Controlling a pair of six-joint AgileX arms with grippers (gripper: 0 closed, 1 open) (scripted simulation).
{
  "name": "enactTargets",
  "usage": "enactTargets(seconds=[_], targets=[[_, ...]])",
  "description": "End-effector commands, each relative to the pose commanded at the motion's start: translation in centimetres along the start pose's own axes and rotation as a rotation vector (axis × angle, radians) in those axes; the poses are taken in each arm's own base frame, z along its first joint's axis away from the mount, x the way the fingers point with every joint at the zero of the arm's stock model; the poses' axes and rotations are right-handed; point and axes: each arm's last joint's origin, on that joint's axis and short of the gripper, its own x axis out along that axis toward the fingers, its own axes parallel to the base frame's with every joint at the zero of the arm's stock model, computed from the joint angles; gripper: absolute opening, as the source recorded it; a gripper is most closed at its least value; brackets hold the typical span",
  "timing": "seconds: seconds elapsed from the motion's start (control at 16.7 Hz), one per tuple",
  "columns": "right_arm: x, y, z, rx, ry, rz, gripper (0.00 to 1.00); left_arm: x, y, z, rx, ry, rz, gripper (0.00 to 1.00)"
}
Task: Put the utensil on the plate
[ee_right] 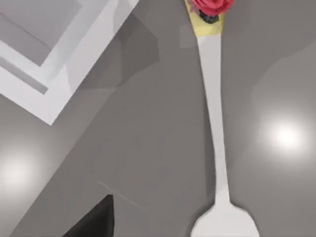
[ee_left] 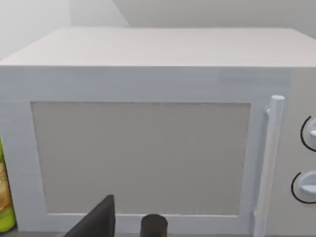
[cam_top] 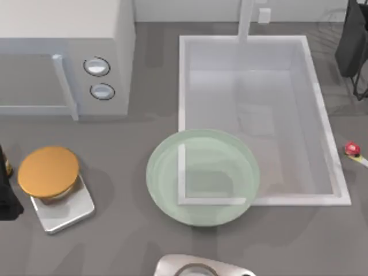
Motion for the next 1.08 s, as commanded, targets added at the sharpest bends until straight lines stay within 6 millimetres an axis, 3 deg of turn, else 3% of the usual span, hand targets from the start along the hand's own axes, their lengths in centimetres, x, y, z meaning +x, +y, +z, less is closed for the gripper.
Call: enactTargets(seconds=[0.3, 0.78, 1.08], targets=[[3.0, -2.2, 2.7, -0.093, 0.135, 0.11, 1.0, 0.0, 0.0, 0.0, 0.0, 0.0, 0.0, 1.0], [3.7, -2.3, 3.0, -0.105, 0.147, 0.121, 1.0, 0.0, 0.0, 0.0, 0.0, 0.0, 0.0, 1.0], [9.1, -2.0, 2.4, -0.103, 0.141, 0.115, 1.0, 0.0, 0.0, 0.0, 0.0, 0.0, 0.0, 1.0]])
